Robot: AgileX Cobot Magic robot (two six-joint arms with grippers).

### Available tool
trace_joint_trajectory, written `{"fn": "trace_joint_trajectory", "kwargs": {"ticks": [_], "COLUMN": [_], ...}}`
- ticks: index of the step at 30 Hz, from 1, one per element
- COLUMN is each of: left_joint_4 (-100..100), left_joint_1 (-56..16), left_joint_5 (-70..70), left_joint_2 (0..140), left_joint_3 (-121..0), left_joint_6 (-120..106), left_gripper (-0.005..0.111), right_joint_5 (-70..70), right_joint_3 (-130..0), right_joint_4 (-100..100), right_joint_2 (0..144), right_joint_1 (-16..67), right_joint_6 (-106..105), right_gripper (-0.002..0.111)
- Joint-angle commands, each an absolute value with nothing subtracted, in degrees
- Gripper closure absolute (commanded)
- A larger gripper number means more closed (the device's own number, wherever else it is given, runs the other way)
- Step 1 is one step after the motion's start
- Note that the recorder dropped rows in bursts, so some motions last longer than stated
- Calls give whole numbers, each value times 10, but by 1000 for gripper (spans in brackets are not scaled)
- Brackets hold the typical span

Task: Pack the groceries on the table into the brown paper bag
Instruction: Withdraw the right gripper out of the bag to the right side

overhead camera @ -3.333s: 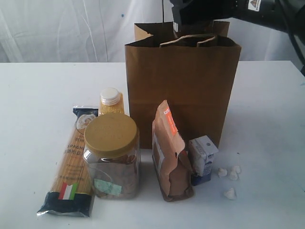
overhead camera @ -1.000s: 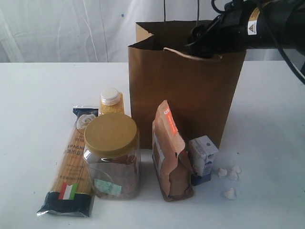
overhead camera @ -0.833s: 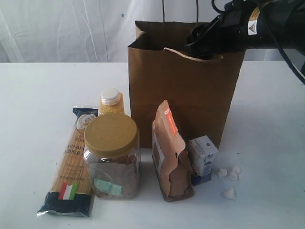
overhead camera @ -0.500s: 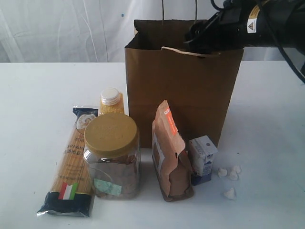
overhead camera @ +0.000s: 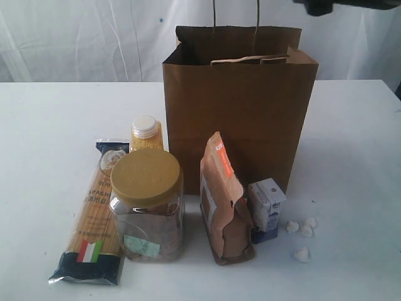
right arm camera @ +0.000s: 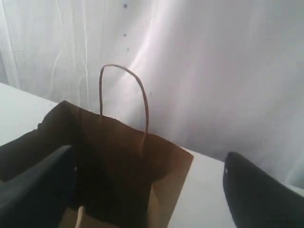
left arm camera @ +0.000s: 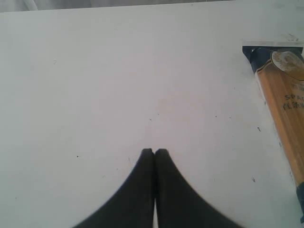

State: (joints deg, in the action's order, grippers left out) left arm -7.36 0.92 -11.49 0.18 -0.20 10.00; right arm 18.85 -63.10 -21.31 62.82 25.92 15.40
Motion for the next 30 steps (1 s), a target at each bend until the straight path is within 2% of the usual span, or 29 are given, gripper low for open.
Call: {"fn": "trace_joint_trajectory", "kwargs": {"ticks": [1,11,14,18,24,30], "left_joint_4": [-74,-74,-74,-74,-74,-74], "left_joint_1": [12,12,12,12,12,12], "left_joint_5": [-116,-116,-116,-116,-116,-116], "left_joint_2": [0,0,0,0,0,0], "left_joint_3": [0,0,0,0,0,0], "left_joint_6": [103,103,103,103,103,103], "left_gripper": [107,107,107,107,107,107], "right_joint_5": [314,686,700,700,700,700], "right_joint_3": [-633,-633,-632,-601,-515,-409], "right_joint_4": [-177,-124,-114,-88,-130,-133], "right_joint_2": [549,434,420,387,344,305], "right_joint_1": [256,256,256,256,256,256], "right_joint_6": [156,115,115,126,146,147], "right_gripper": [30,31,35,54,108,108]}}
